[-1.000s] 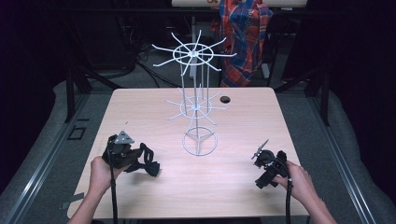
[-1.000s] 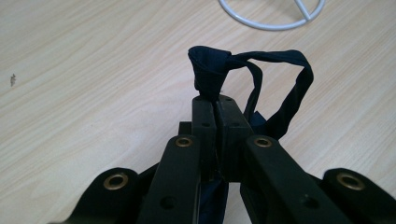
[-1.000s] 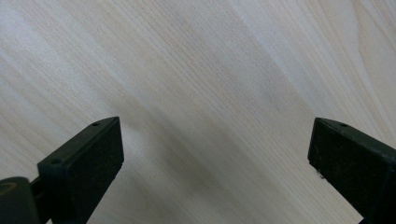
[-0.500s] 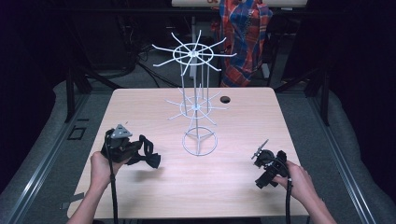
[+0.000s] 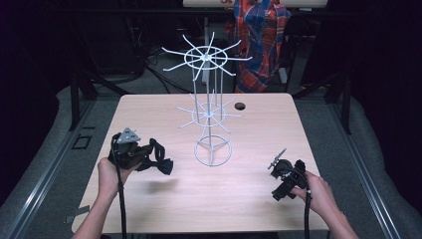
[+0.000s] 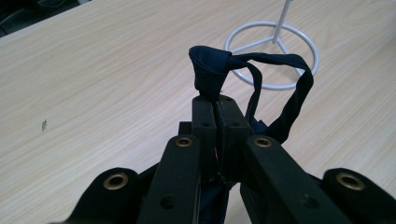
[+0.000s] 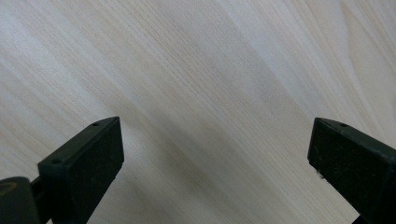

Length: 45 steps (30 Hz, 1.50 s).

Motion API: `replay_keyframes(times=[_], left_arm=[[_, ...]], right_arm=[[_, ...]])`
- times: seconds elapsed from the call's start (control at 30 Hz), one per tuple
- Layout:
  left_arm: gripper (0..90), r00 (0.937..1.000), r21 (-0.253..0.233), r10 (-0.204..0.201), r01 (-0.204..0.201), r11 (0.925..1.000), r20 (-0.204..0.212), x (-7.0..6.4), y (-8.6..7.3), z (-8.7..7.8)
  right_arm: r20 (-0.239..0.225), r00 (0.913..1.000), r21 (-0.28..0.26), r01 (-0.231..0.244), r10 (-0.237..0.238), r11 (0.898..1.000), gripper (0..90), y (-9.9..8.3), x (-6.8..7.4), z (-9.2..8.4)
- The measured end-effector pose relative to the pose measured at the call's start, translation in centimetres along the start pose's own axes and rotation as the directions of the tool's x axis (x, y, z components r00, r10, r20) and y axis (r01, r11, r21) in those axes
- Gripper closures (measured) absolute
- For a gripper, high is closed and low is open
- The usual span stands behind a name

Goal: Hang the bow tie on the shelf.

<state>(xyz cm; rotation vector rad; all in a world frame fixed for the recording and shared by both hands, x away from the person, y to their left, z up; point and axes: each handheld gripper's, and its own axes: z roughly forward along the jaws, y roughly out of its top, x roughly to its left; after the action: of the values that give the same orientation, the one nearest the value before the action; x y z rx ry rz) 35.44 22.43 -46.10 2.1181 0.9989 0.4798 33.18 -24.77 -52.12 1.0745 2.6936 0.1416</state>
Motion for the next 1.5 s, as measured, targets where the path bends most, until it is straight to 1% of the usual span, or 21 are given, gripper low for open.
replay_keyframes(times=[0.07, 0.1, 0.17, 0.2, 0.4, 0.6, 0.63, 0.67, 0.7, 0.83, 0.97, 1.03, 1.1, 1.17, 1.23, 1.3, 1.33, 1.37, 1.43, 1.47, 1.5], left_arm=[[87.4, 1.0, -0.01, 0.005, -0.005, 0.9999, -0.005, -0.1, 0.3, 0.0], [87.4, 0.9999, -0.026, 0.006, -0.006, 0.9996, -0.01, -0.1, 0.4, 0.0], [87.4, 0.9999, -0.038, 0.005, -0.006, 0.9993, -0.01, -0.2, 0.6, 0.0], [87.4, 0.9999, -0.038, 0.005, -0.006, 0.9993, -0.01, -0.2, 0.6, 0.0], [87.4, 0.9999, -0.053, 0.011, -0.011, 0.9986, -0.002, -0.2, 1.0, 0.1], [87.4, 1.0, -0.072, -0.001, 0.001, 0.9974, 0.003, -0.1, 1.5, 0.2], [87.4, 1.0, -0.091, -0.002, 0.003, 0.9958, 0.003, -0.1, 1.8, 0.2], [87.4, 1.0, -0.099, -0.001, 0.001, 0.9951, 0.002, -0.2, 1.9, 0.2], [87.4, 1.0, -0.099, -0.001, 0.001, 0.9951, 0.002, -0.2, 1.9, 0.2], [87.4, 1.0, -0.11, 0.007, -0.006, 0.994, 0.007, -0.4, 2.3, 0.2], [87.4, 0.9999, -0.129, 0.001, 0.0, 0.9916, 0.01, -0.4, 2.7, 0.2], [87.4, 0.9999, -0.143, -0.005, 0.007, 0.9897, 0.016, -0.3, 3.0, 0.1], [87.4, 0.9998, -0.149, -0.007, 0.009, 0.9887, 0.017, -0.3, 3.2, 0.1], [87.4, 0.9998, -0.157, -0.007, 0.01, 0.9876, 0.019, -0.4, 3.4, 0.1], [87.4, 0.9998, -0.159, -0.002, 0.006, 0.9873, 0.022, -0.4, 3.6, 0.1], [87.4, 0.9996, -0.161, 0.0, 0.005, 0.987, 0.027, -0.5, 3.7, 0.1], [87.4, 0.9995, -0.162, -0.001, 0.006, 0.9867, 0.032, -0.4, 3.8, 0.1], [87.4, 0.9993, -0.165, -0.005, 0.011, 0.9863, 0.036, -0.5, 3.8, 0.1], [87.4, 0.9992, -0.168, -0.005, 0.011, 0.9858, 0.039, -0.5, 3.9, 0.1], [87.4, 0.9992, -0.17, -0.005, 0.011, 0.9853, 0.04, -0.5, 4.0, 0.1], [87.4, 0.9992, -0.171, -0.004, 0.011, 0.9853, 0.041, -0.5, 4.0, 0.0]], right_arm=[[0.003, 1.0, 0.003, 0.003, -0.003, 1.0, 3.3, 0.0, -0.1, -0.1], [0.004, 1.0, 0.004, 0.003, -0.003, 1.0, 3.3, 0.0, -0.1, 0.0], [0.002, 0.9999, 0.013, 0.012, -0.012, 1.0, 3.4, 0.0, -0.1, -0.1], [0.003, 1.0, 0.003, 0.004, -0.004, 1.0, 3.4, 0.0, -0.1, 0.0], [0.001, 1.0, 0.0, 0.002, -0.002, 1.0, 3.4, 0.0, -0.1, 0.1], [-0.007, 1.0, -0.004, -0.004, 0.004, 1.0, 3.5, 0.0, 0.0, 0.2], [-0.004, 1.0, 0.0, 0.0, 0.0, 1.0, 3.5, 0.0, -0.1, 0.1], [-0.001, 1.0, 0.001, 0.001, -0.001, 1.0, 3.5, 0.0, -0.1, 0.1], [-0.013, 0.9999, -0.009, -0.012, 0.012, 1.0, 3.5, -0.1, -0.1, 0.2], [-0.009, 0.9999, -0.005, -0.009, 0.009, 1.0, 3.5, -0.1, -0.1, 0.2], [-0.008, 0.9999, -0.004, -0.008, 0.008, 1.0, 3.6, -0.1, -0.1, 0.2], [-0.005, 1.0, 0.006, -0.002, 0.002, 1.0, 3.6, 0.0, -0.1, 0.2], [0.0, 1.0, 0.013, 0.002, -0.002, 1.0, 3.6, 0.0, -0.1, 0.1], [-0.009, 0.9999, -0.001, -0.007, 0.007, 1.0, 3.6, -0.1, -0.1, 0.2], [-0.008, 0.9999, 0.0, -0.007, 0.007, 1.0, 3.6, -0.1, -0.1, 0.2], [0.002, 1.0, 0.013, 0.003, -0.003, 1.0, 3.6, -0.1, -0.2, 0.1], [0.002, 1.0, 0.013, 0.003, -0.003, 1.0, 3.6, -0.1, -0.2, 0.1], [-0.008, 1.0, 0.013, 0.004, -0.004, 1.0, 3.6, -0.1, -0.2, 0.1], [-0.007, 0.9999, 0.02, 0.01, -0.01, 1.0, 3.6, 0.0, -0.2, 0.1], [-0.003, 1.0, 0.015, 0.001, -0.001, 1.0, 3.6, -0.1, -0.2, 0.1], [-0.012, 0.9999, 0.004, -0.008, 0.008, 1.0, 3.6, -0.1, -0.1, 0.3]])
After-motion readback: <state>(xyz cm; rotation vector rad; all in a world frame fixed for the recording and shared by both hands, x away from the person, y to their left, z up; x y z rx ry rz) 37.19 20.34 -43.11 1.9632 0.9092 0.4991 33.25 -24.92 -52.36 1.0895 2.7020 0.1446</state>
